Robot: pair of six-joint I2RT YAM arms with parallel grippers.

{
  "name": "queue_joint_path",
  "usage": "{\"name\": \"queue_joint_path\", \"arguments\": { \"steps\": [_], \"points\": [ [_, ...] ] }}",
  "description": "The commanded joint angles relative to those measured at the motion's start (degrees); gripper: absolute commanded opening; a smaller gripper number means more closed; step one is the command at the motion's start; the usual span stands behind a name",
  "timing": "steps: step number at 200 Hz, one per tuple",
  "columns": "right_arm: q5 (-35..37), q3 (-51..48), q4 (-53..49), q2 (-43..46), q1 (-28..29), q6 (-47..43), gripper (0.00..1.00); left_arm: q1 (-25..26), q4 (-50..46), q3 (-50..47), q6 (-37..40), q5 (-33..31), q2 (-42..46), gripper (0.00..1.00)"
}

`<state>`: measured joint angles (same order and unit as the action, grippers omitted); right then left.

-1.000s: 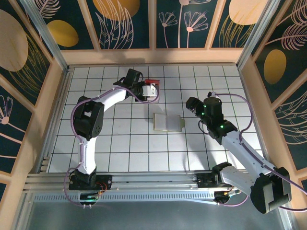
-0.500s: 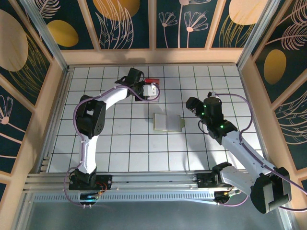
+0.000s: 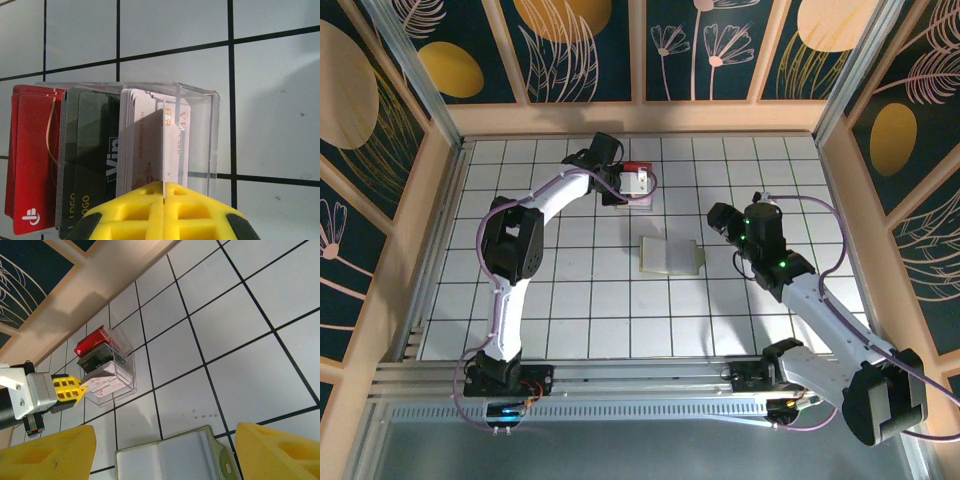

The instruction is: Take the credit cards out of the card holder

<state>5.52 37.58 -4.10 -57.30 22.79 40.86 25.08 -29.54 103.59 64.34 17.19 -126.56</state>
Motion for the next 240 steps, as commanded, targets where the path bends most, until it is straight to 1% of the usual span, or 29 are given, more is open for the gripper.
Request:
{"name": "queue_joint_path", "arguments": {
  "steps": [1, 41, 45, 53, 63, 68, 114, 143, 168, 193, 199, 211, 223, 240],
  "points": [
    [-0.15, -0.22, 1.53, 1.00, 0.57, 0.69, 0.74, -0.16, -5.73, 1.70, 1.85, 1.42, -1.03, 0.00],
    [-0.25, -0.41, 1.59, 1.65, 0.62, 0.54, 0.73, 0.30, -5.11, 2.14, 0.72, -1.42, -2.93, 0.01],
    [-0.22, -0.48, 1.56, 1.77, 0.66, 0.49, 0.73, 0.31, -4.94, 2.19, 0.63, -1.58, -2.98, 0.04],
    [-0.16, -0.49, 1.55, 1.91, 0.60, 0.49, 0.73, 0.49, -4.69, 2.23, 0.32, -1.88, -3.14, 0.14],
    [-0.19, -0.58, 1.59, 2.08, 0.60, 0.53, 0.73, 0.58, -4.38, 2.31, 0.07, -2.07, -3.12, 0.30],
    [-0.16, -0.58, 1.55, 2.10, 0.59, 0.53, 0.73, 0.62, -4.25, 2.38, -0.04, -2.07, -3.08, 0.34],
    [-0.16, -0.66, 1.78, 2.19, 0.70, 0.44, 0.73, 1.16, -2.50, 2.76, -1.16, -2.34, -1.88, 0.34],
    [0.56, -0.42, 1.09, 2.30, 0.78, 0.01, 0.73, 1.59, -2.50, 2.29, -1.06, -2.51, 0.86, 0.35],
    [2.06, 0.31, -0.15, 2.39, 0.77, -1.02, 0.74, 1.98, -2.14, 0.74, -1.14, -2.31, 5.70, 0.35],
    [4.43, 1.37, -1.35, 2.72, 0.73, -2.70, 0.76, 2.02, 0.59, -3.63, -1.80, -1.80, 13.60, 0.37],
    [4.87, 1.65, -1.60, 2.64, 0.71, -3.25, 0.77, 2.08, 2.04, -5.37, -2.08, -1.81, 15.71, 0.44],
    [6.10, 2.20, -2.06, 2.49, 0.70, -4.24, 0.78, 2.06, 5.73, -9.63, -2.84, -1.83, 20.37, 0.53],
    [7.97, 2.62, -2.58, 2.46, 0.62, -5.03, 0.83, 2.05, 10.61, -14.88, -4.65, -2.27, 25.21, 0.64],
    [10.90, 3.22, -3.22, 2.34, 0.27, -6.07, 0.91, 2.04, 19.49, -22.82, -10.34, -4.09, 32.69, 0.72]
  ]
}}
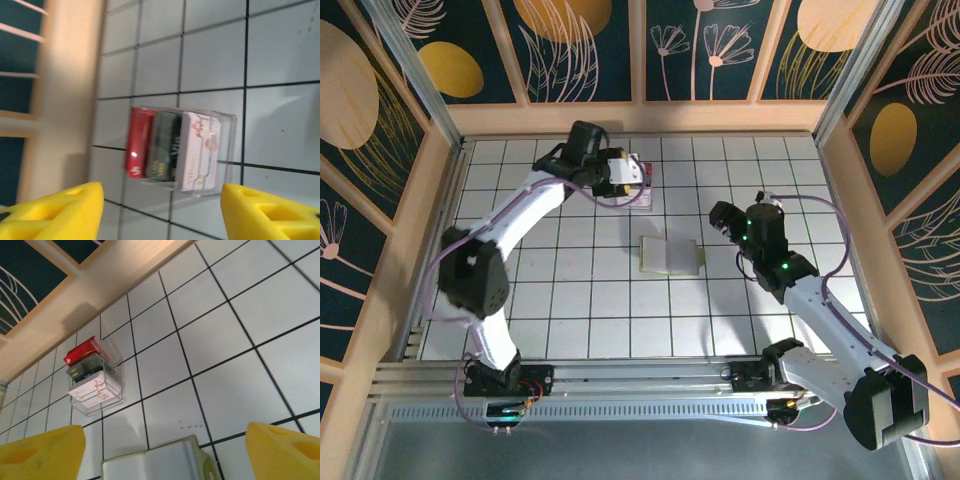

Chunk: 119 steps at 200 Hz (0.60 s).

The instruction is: Take the credit cards out of the card holder

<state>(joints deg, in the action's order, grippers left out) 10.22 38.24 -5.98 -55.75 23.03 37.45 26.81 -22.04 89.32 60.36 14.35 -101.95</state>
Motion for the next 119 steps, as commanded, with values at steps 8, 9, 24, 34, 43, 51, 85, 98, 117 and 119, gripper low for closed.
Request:
{"name": "queue_joint_path", "arguments": {
  "steps": [8, 9, 24, 34, 43, 51, 85, 98, 117, 119],
  "points": [
    [7.20, 2.78, -1.41, 0.74, -0.32, -3.26, 0.99, 0.27, 16.12, -12.28, -9.90, -2.73, 11.08, 0.77],
    [7.32, 2.83, -1.45, 0.73, -0.33, -3.35, 0.99, 0.26, 16.57, -12.83, -10.39, -2.96, 11.43, 0.78],
    [8.31, 3.34, -1.41, 0.25, -1.19, -4.34, 0.99, 0.26, 23.01, -19.76, -17.17, -6.88, 16.26, 0.92],
    [9.16, 3.67, -1.41, -0.35, -1.82, -5.03, 0.99, 0.26, 25.73, -23.97, -22.05, -9.65, 18.89, 0.99],
    [10.20, 3.92, -1.51, -0.93, -2.33, -5.55, 0.99, 0.26, 28.67, -27.29, -27.01, -13.14, 21.03, 0.99],
    [11.09, 4.01, -1.40, -1.40, -2.86, -6.01, 0.99, 0.26, 31.04, -29.85, -31.42, -17.12, 22.67, 0.99],
    [15.84, 2.77, 1.48, -2.68, -4.83, -8.75, 0.99, 0.24, 35.19, -40.30, -46.46, -35.72, 29.52, 0.99],
    [16.54, 2.14, 3.28, -3.00, -5.95, -9.72, 0.99, 0.24, 37.58, -45.00, -50.10, -40.63, 32.51, 0.99],
    [16.29, 0.88, 6.83, -3.78, -7.88, -12.12, 0.99, -0.44, 39.27, -50.62, -56.71, -47.30, 35.93, 0.99],
    [16.18, 0.70, 7.31, -3.87, -8.12, -12.46, 0.99, -0.55, 39.27, -51.12, -57.58, -47.66, 36.23, 0.99]
  ]
}}
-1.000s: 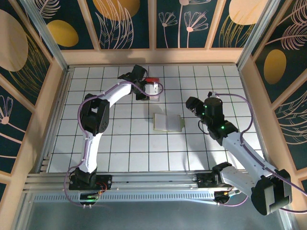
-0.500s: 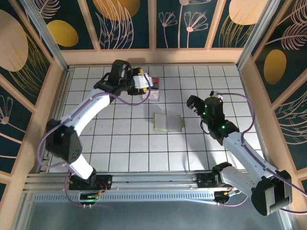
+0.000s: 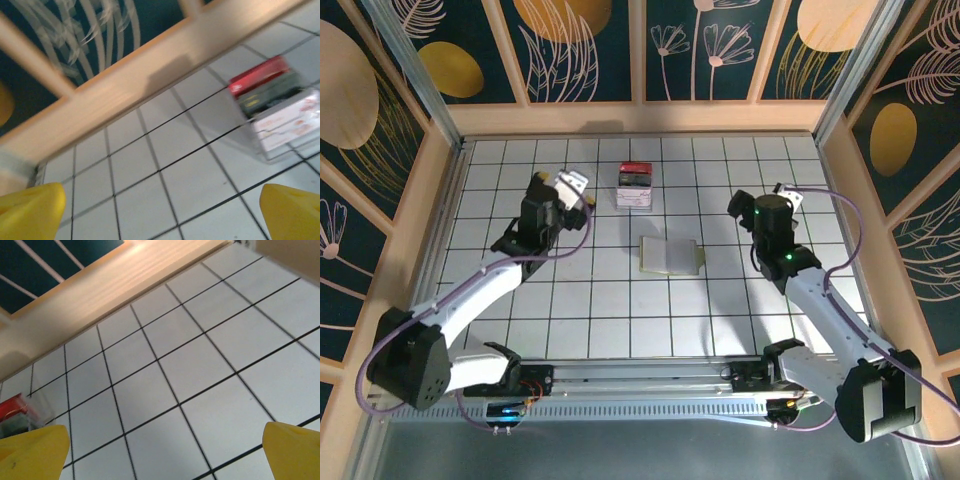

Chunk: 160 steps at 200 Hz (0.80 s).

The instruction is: Take the credit cards out of the card holder

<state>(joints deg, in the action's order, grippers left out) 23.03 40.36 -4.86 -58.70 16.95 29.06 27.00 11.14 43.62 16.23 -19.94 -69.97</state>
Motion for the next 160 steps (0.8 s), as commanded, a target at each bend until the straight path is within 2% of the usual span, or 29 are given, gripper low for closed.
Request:
{"name": "queue_joint_path", "arguments": {
  "steps": [1, 49, 68, 86, 119, 148, 160],
  "points": [
    [3.31, -1.47, 6.41, -0.91, -2.12, -4.22, 0.99, -0.82, 6.14, -5.67, -13.74, -13.58, 4.37, 0.99],
    [7.49, -9.21, 21.99, -1.39, -3.14, -14.51, 0.99, -6.34, 16.97, -18.42, -21.42, -19.45, 8.37, 0.99],
    [9.85, -11.09, 24.89, -1.60, -3.84, -16.84, 0.99, -11.12, 20.96, -21.08, -24.07, -17.10, 7.22, 0.99],
    [11.44, -12.76, 27.15, -1.94, -4.69, -18.60, 0.99, -14.37, 28.33, -24.17, -23.12, -16.30, 4.45, 0.99],
    [10.74, -17.13, 33.37, -1.13, -6.45, -21.25, 0.99, -20.06, 37.84, -27.50, -23.56, -11.80, 0.06, 0.99],
    [7.36, -22.85, 43.60, -0.36, -8.31, -24.44, 0.99, -21.98, 47.10, -30.07, -21.69, -9.68, -4.84, 0.99],
    [5.27, -25.32, 48.19, -0.22, -9.14, -25.21, 0.99, -22.16, 47.63, -29.60, -20.56, -7.69, -5.67, 0.99]
  ]
}}
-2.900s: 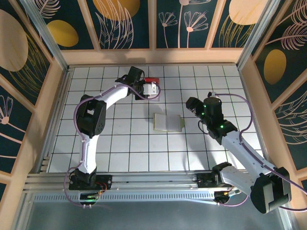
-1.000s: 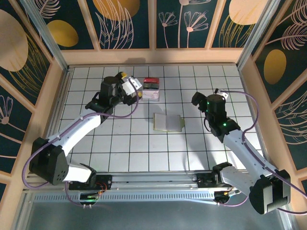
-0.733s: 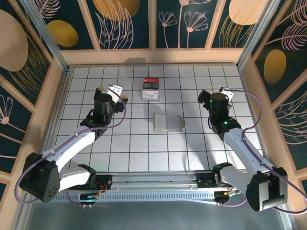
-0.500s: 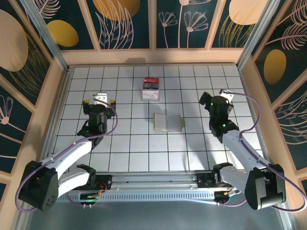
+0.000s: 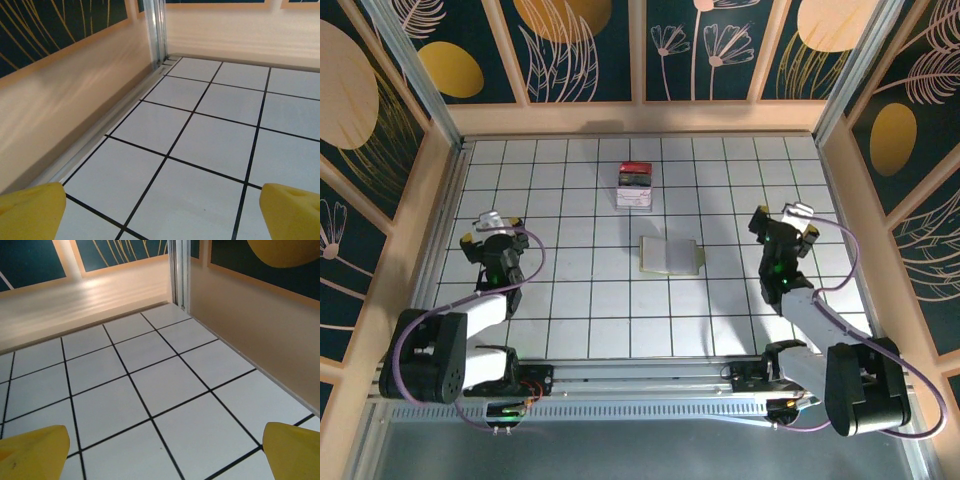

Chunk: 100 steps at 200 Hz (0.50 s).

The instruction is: Take the credit cards out of the card holder

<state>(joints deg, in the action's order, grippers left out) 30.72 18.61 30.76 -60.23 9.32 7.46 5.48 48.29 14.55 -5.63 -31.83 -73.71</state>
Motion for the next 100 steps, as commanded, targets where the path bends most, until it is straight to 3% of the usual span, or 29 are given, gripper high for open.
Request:
{"name": "queue_joint_path", "arguments": {
  "steps": [1, 17, 52, 72, 100],
  "points": [
    [-2.60, -3.75, 12.92, 1.28, -1.64, -3.65, 0.99, -0.63, 10.97, -0.59, 1.44, 4.35, -2.08, 0.99],
    [-4.82, -6.66, 18.83, 1.34, -2.88, -3.91, 0.99, -0.63, 14.98, -0.91, 3.00, 6.78, -3.65, 0.99],
    [-7.80, -9.70, 23.75, 1.30, -5.60, -3.69, 0.99, -0.63, 13.18, 0.66, 4.75, 13.35, -4.85, 0.99],
    [-9.80, -10.72, 24.87, 1.01, -7.45, -3.67, 0.99, -0.62, 25.22, -4.83, 5.02, 18.88, -5.13, 0.99],
    [-13.79, -12.35, 27.97, 0.64, -9.68, -2.47, 0.99, -0.64, 26.47, -3.59, 5.23, 19.90, -9.27, 0.99]
  ]
}}
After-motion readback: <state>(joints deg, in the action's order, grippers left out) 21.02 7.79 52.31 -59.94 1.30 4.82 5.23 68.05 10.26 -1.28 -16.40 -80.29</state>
